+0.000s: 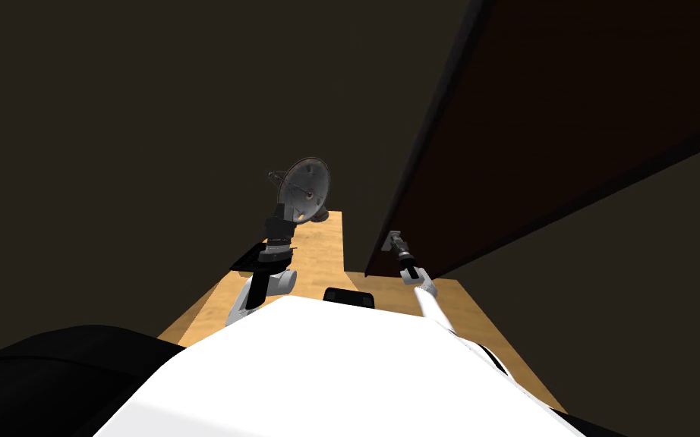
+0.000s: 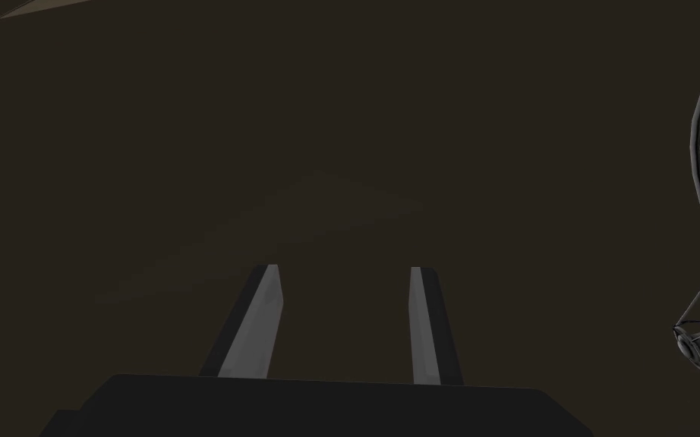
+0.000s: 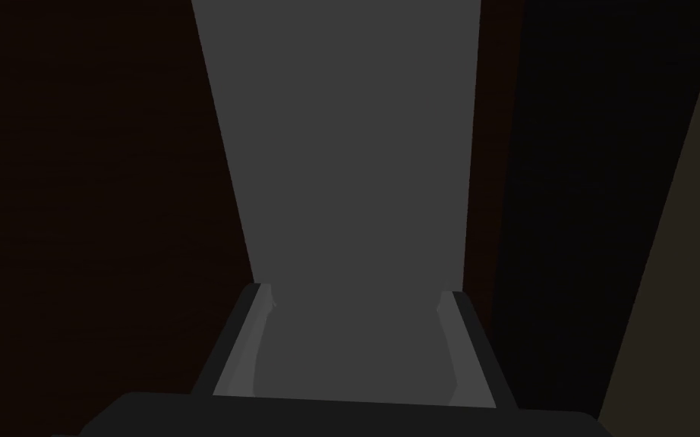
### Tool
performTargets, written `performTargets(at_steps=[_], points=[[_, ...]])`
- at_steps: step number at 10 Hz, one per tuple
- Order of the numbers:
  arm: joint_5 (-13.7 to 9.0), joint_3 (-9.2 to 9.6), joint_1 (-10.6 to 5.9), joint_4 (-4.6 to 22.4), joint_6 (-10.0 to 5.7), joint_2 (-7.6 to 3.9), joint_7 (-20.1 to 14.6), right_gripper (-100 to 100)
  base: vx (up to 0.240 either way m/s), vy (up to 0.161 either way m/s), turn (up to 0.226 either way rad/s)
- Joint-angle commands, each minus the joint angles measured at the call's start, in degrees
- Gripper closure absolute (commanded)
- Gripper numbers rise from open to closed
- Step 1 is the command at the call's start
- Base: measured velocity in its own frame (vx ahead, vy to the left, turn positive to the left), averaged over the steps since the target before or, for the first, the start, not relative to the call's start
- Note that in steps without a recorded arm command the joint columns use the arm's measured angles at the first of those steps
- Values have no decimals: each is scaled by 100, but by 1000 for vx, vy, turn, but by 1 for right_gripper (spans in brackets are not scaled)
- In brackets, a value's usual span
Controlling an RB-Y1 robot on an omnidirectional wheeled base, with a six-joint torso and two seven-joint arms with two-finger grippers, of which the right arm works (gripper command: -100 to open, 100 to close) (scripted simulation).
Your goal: Pull the door open
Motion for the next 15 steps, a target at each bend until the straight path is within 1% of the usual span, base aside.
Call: performTargets(at_steps=[1, 6, 7, 10, 11, 13, 14, 15], points=[[-42, 29, -32, 72, -21, 21, -219, 100, -30, -13, 5], [-196, 117, -139, 213, -48, 25, -963, 100, -30, -16, 8], [-196, 117, -139, 213, -48, 25, -1022, 100, -25, -11, 6], [-311, 182, -219, 318, -68, 28, -1541, 100, -30, -19, 6], [-311, 182, -219, 318, -68, 28, -1617, 100, -27, -21, 10], [-403, 235, -284, 403, -84, 30, -1994, 100, -37, -17, 11], [-403, 235, -284, 403, -84, 30, -2064, 100, -29, -15, 3], [-449, 262, -316, 445, -92, 31, -2274, 100, -27, -15, 1]])
